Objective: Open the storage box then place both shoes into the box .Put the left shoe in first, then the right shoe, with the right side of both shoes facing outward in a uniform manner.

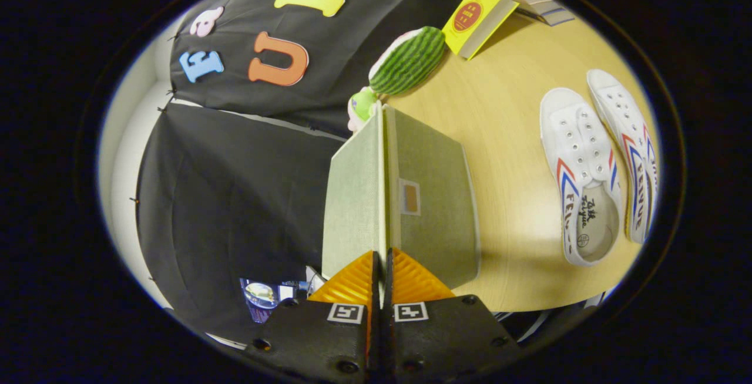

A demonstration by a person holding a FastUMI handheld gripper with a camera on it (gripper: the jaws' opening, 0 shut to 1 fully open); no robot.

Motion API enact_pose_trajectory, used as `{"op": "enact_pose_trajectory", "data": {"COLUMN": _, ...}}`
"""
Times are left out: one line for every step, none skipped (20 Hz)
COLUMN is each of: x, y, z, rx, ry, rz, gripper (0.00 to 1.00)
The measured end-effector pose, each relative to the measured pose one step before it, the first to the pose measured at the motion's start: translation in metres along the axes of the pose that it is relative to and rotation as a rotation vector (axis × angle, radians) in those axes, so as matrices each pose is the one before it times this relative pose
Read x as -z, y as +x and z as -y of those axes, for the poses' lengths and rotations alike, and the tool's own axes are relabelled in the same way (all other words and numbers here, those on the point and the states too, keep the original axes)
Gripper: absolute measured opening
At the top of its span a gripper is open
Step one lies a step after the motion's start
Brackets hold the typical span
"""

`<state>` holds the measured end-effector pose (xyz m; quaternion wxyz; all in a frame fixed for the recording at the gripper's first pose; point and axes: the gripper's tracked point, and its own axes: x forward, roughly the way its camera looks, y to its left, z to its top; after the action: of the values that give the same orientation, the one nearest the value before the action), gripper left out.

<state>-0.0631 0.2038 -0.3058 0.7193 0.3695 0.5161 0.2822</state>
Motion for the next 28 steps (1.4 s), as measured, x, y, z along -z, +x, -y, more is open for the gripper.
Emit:
{"op": "enact_pose_trajectory", "data": {"x": -0.00136, "y": -0.00234, "z": -0.00792, "rx": -0.00554, "ry": -0.01005, "rz": 0.00186, "gripper": 0.05}}
{"op": "enact_pose_trajectory", "data": {"x": -0.00172, "y": -0.00206, "z": -0.00902, "rx": -0.00765, "ry": -0.00812, "rz": -0.00107, "gripper": 0.06}}
{"op": "enact_pose_trajectory", "data": {"x": -0.00092, "y": -0.00177, "z": -0.01158, "rx": -0.01505, "ry": -0.00518, "rz": 0.00116, "gripper": 0.06}}
{"op": "enact_pose_trajectory", "data": {"x": -0.00227, "y": 0.00005, "z": -0.01237, "rx": -0.0144, "ry": -0.0102, "rz": -0.00029, "gripper": 0.06}}
{"op": "enact_pose_trajectory", "data": {"x": -0.00177, "y": 0.00046, "z": -0.01357, "rx": -0.01309, "ry": -0.01788, "rz": 0.00106, "gripper": 0.05}}
{"op": "enact_pose_trajectory", "data": {"x": -0.00152, "y": 0.00126, "z": -0.0132, "rx": -0.01156, "ry": -0.0225, "rz": -0.0038, "gripper": 0.05}}
{"op": "enact_pose_trajectory", "data": {"x": 0.00057, "y": 0.00216, "z": -0.0147, "rx": -0.01484, "ry": -0.02154, "rz": -0.00451, "gripper": 0.06}}
{"op": "enact_pose_trajectory", "data": {"x": -0.00154, "y": 0.00399, "z": -0.01509, "rx": -0.01787, "ry": -0.01666, "rz": -0.00493, "gripper": 0.05}}
{"op": "enact_pose_trajectory", "data": {"x": -0.00008, "y": 0.00347, "z": -0.01624, "rx": -0.02022, "ry": -0.01679, "rz": -0.00637, "gripper": 0.05}}
{"op": "enact_pose_trajectory", "data": {"x": -0.00135, "y": 0.00575, "z": -0.01575, "rx": -0.02102, "ry": -0.02052, "rz": -0.009, "gripper": 0.05}}
{"op": "enact_pose_trajectory", "data": {"x": -0.00017, "y": 0.00599, "z": -0.01519, "rx": -0.01662, "ry": -0.02326, "rz": -0.01149, "gripper": 0.05}}
{"op": "enact_pose_trajectory", "data": {"x": -0.00122, "y": 0.00965, "z": -0.0159, "rx": -0.01636, "ry": -0.02332, "rz": -0.00982, "gripper": 0.05}}
{"op": "enact_pose_trajectory", "data": {"x": 0.00318, "y": 0.0089, "z": -0.01166, "rx": -0.00937, "ry": -0.02659, "rz": -0.01421, "gripper": 0.05}}
{"op": "enact_pose_trajectory", "data": {"x": 0.00083, "y": 0.01084, "z": -0.01085, "rx": -0.00584, "ry": -0.02677, "rz": -0.01361, "gripper": 0.05}}
{"op": "enact_pose_trajectory", "data": {"x": 0.00051, "y": 0.01071, "z": -0.0099, "rx": -0.00439, "ry": -0.02672, "rz": -0.01069, "gripper": 0.05}}
{"op": "enact_pose_trajectory", "data": {"x": 0.00052, "y": 0.01126, "z": -0.0066, "rx": 0.00458, "ry": -0.02472, "rz": -0.01008, "gripper": 0.06}}
{"op": "enact_pose_trajectory", "data": {"x": -0.00105, "y": 0.013, "z": -0.00474, "rx": 0.01425, "ry": -0.02979, "rz": 0.00019, "gripper": 0.06}}
{"op": "enact_pose_trajectory", "data": {"x": -0.00063, "y": 0.01127, "z": -0.00259, "rx": 0.01913, "ry": -0.03706, "rz": 0.00503, "gripper": 0.05}}
{"op": "enact_pose_trajectory", "data": {"x": 0.00109, "y": 0.0096, "z": -0.00238, "rx": 0.02091, "ry": -0.04293, "rz": -0.00127, "gripper": 0.07}}
{"op": "enact_pose_trajectory", "data": {"x": 0.00009, "y": 0.00946, "z": -0.00448, "rx": 0.01812, "ry": -0.05205, "rz": -0.00033, "gripper": 0.11}}
{"op": "enact_pose_trajectory", "data": {"x": -0.00141, "y": 0.00216, "z": -0.00055, "rx": 0.01637, "ry": -0.04017, "rz": 0.00303, "gripper": 0.16}}
{"op": "enact_pose_trajectory", "data": {"x": -0.00087, "y": 0.00305, "z": -0.00045, "rx": 0.01335, "ry": -0.03681, "rz": 0.00126, "gripper": 0.2}}
{"op": "enact_pose_trajectory", "data": {"x": -0.00226, "y": 0.00018, "z": -0.00223, "rx": 0.01886, "ry": -0.02546, "rz": -0.00374, "gripper": 0.28}}
{"op": "enact_pose_trajectory", "data": {"x": -0.00382, "y": 0.00299, "z": 0.00039, "rx": 0.01358, "ry": -0.01565, "rz": 0.00868, "gripper": 0.36}}
{"op": "enact_pose_trajectory", "data": {"x": -0.00339, "y": 0.00353, "z": 0.00142, "rx": 0.02027, "ry": -0.00993, "rz": 0.01037, "gripper": 0.44}}
{"op": "enact_pose_trajectory", "data": {"x": -0.00472, "y": -0.00294, "z": 0.00673, "rx": 0.03142, "ry": -0.01688, "rz": 0.0218, "gripper": 0.55}}
{"op": "enact_pose_trajectory", "data": {"x": -0.00504, "y": -0.0029, "z": 0.00973, "rx": 0.04734, "ry": -0.02012, "rz": 0.02054, "gripper": 0.66}}
{"op": "enact_pose_trajectory", "data": {"x": -0.00271, "y": 0.0042, "z": 0.00794, "rx": 0.02826, "ry": -0.01337, "rz": 0.01441, "gripper": 0.77}}
